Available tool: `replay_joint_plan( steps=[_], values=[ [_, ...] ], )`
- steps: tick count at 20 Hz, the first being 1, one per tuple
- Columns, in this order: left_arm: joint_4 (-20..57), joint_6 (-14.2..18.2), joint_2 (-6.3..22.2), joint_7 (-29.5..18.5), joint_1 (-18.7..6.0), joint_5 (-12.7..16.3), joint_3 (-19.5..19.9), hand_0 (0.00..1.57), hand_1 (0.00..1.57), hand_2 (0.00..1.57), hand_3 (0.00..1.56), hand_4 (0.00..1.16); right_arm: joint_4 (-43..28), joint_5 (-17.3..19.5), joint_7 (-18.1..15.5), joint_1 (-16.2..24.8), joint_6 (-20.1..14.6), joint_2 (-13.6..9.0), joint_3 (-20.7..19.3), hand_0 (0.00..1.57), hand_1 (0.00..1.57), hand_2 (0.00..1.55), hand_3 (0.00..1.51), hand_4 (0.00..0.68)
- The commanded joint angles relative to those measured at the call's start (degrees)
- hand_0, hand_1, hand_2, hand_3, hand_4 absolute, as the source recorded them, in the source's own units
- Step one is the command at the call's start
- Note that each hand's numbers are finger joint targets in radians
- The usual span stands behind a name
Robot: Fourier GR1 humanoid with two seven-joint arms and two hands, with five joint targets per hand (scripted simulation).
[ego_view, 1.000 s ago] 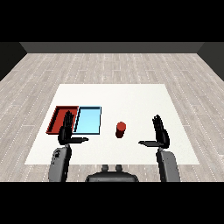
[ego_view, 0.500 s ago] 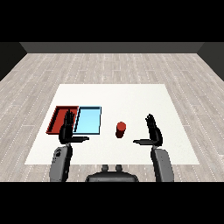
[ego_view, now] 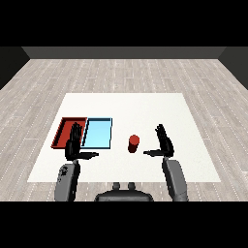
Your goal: Pick the red can and put it in the red box
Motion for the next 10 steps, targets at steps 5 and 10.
replay_joint_plan(
  steps=[5,10],
  values=[
    [-1.4,1.8,-0.5,3.1,-1.9,-0.8,-0.9,0.00,0.00,0.00,0.00,0.00,2.4,-2.6,-1.4,-0.1,-4.8,1.4,7.2,0.00,0.00,0.00,0.00,0.000],
    [2.0,1.6,-2.0,-1.9,-0.3,-1.7,-1.9,0.00,0.00,0.00,0.00,0.00,8.1,-4.0,-1.6,-4.7,-5.1,1.4,7.8,0.00,0.00,0.00,0.00,0.000]
  ],
)
